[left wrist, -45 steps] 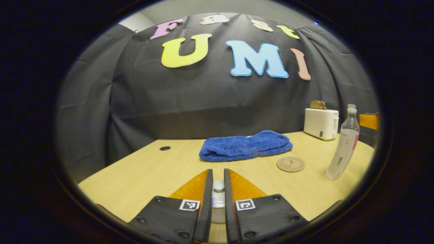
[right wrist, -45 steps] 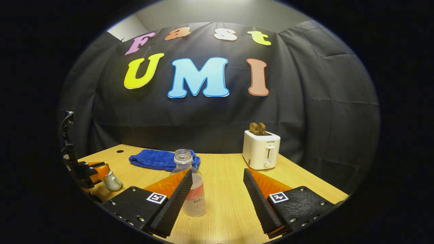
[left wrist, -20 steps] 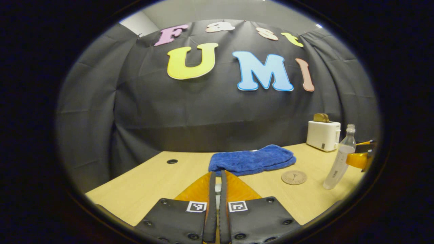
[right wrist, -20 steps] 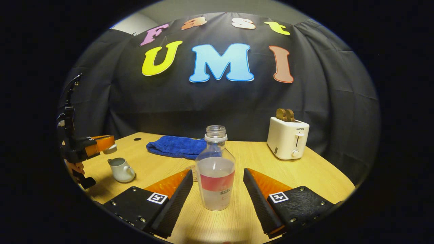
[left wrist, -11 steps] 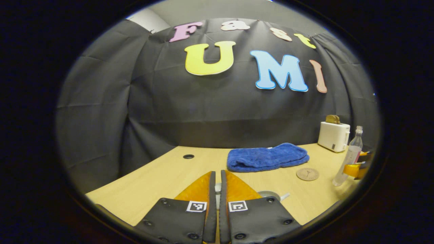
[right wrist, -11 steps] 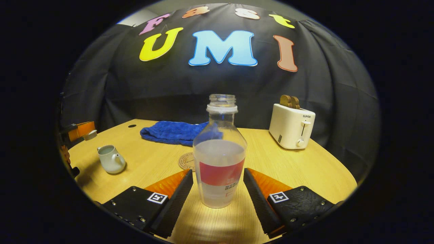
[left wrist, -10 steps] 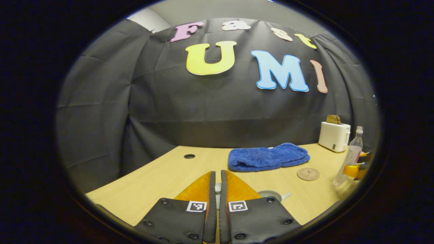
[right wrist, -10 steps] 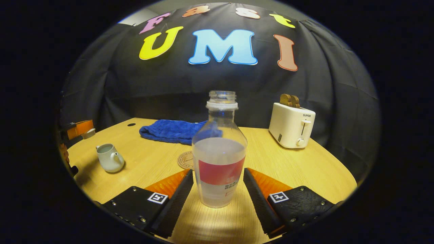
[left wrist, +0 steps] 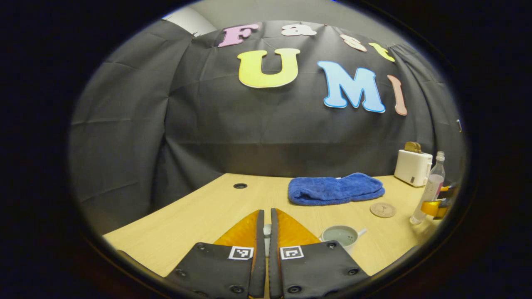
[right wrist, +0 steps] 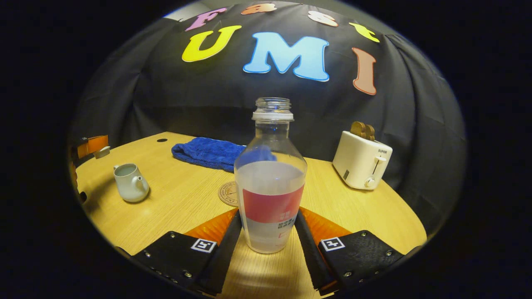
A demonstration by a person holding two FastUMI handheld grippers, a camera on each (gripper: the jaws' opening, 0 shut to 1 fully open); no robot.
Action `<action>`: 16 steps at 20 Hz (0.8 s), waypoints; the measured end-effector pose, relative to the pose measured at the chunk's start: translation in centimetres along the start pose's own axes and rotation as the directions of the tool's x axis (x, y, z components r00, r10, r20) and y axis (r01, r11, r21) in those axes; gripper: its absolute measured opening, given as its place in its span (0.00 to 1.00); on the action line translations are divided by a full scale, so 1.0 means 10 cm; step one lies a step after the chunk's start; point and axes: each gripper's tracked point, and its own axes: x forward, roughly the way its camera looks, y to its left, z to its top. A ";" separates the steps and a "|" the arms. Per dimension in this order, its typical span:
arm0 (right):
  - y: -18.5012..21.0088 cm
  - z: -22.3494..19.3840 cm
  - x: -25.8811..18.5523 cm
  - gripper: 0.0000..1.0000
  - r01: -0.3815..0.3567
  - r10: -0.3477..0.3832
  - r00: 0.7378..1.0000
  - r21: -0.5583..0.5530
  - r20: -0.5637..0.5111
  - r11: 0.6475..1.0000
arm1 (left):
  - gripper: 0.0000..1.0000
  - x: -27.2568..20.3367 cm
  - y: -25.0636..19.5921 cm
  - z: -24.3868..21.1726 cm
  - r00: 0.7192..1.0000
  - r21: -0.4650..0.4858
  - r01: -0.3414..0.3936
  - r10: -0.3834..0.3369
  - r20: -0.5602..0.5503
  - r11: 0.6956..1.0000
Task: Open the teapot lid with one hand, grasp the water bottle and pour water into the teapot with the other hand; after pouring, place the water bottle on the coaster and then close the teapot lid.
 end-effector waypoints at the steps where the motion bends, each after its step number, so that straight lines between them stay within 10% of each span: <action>1: 0.02 0.05 0.00 0.76 0.007 -0.007 1.000 -0.034 0.007 0.999 | 0.10 -0.02 0.01 -0.01 1.000 -0.002 0.000 0.000 0.000 1.000; 7: 0.21 0.40 0.05 0.76 0.077 -0.062 0.997 -0.323 0.055 0.943 | 0.10 -0.08 0.10 -0.02 1.000 -0.003 0.003 -0.003 -0.001 1.000; 16: 0.72 0.78 0.17 0.76 0.151 -0.060 0.986 -0.684 0.154 0.714 | 0.10 -0.19 0.28 -0.05 1.000 -0.018 -0.003 0.003 0.001 1.000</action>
